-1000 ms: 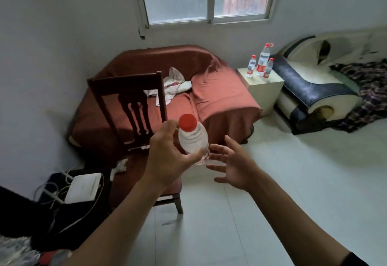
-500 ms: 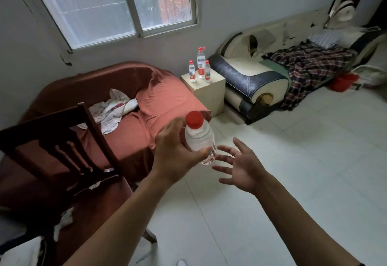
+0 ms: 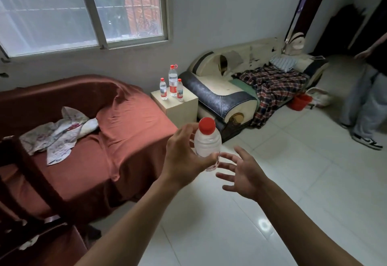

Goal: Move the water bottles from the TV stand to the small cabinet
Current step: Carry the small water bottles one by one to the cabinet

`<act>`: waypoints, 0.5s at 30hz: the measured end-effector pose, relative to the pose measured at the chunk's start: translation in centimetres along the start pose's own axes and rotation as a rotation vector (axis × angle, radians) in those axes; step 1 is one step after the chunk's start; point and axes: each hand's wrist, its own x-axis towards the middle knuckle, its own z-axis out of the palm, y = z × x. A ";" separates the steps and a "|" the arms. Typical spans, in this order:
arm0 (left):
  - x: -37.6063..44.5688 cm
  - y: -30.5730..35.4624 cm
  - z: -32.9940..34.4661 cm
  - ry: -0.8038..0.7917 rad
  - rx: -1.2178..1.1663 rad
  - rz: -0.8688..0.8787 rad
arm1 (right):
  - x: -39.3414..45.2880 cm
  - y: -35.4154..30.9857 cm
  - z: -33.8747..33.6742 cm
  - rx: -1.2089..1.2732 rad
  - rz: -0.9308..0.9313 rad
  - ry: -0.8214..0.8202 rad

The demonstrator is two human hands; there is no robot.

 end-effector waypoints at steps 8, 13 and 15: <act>8.4 -5.8 3.3 -0.045 -0.076 -0.028 | 7.7 -5.0 -0.9 0.035 0.001 0.056; 12.5 -8.1 6.1 -0.107 -0.089 -0.026 | 11.9 -7.8 -2.6 0.070 0.015 0.078; 14.5 -8.9 7.6 -0.108 -0.087 -0.043 | 13.9 -9.2 -3.6 0.082 0.018 0.076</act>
